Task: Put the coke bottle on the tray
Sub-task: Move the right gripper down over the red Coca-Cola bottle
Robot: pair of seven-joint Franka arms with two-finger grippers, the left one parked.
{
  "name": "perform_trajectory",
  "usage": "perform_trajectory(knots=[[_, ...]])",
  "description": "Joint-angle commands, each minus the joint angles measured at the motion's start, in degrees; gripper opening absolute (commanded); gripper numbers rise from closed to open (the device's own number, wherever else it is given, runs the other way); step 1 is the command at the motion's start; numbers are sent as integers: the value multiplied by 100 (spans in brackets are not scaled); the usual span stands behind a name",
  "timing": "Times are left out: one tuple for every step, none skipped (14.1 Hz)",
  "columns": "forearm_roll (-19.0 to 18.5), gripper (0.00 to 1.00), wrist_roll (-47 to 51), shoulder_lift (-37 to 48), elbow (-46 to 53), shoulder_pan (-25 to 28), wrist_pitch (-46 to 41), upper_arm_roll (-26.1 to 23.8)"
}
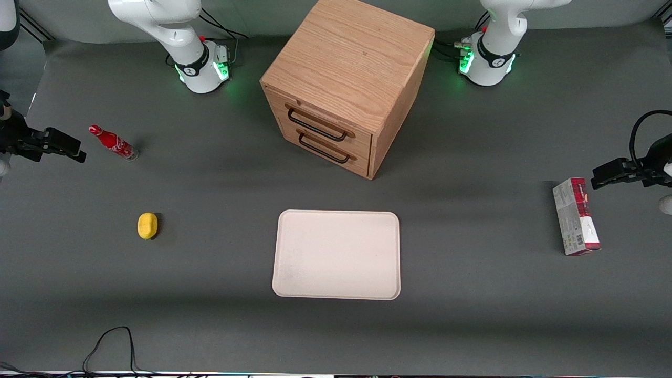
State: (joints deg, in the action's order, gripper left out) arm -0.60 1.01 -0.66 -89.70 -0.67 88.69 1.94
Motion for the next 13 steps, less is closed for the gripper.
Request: perform_trajectory(knots=[[156, 100, 40, -83, 163, -91, -141, -71], [165, 100, 39, -92, 120, -100, -141, -71], [148, 100, 22, -92, 50, -109, -141, -71], [87, 100, 48, -83, -142, -117, -150, -62], [69, 100, 31, 4, -458, -187, -220, -10], [-45, 100, -56, 144, -878, -275, -281, 156], [-237, 100, -231, 276, -1344, -276, -125, 401], [-492, 100, -555, 521, -1923, -267, 320, 508], [-546, 100, -750, 871, -2616, -276, 890, 718], [-573, 100, -934, 1171, -3267, -258, 1426, 1051], [-591, 100, -1319, 1435, -3804, -223, 1832, 1332], [-591, 100, -1758, 1576, -4166, -206, 2088, 1735], [-600, 100, -2093, 1735, -4474, -188, 2326, 2140]])
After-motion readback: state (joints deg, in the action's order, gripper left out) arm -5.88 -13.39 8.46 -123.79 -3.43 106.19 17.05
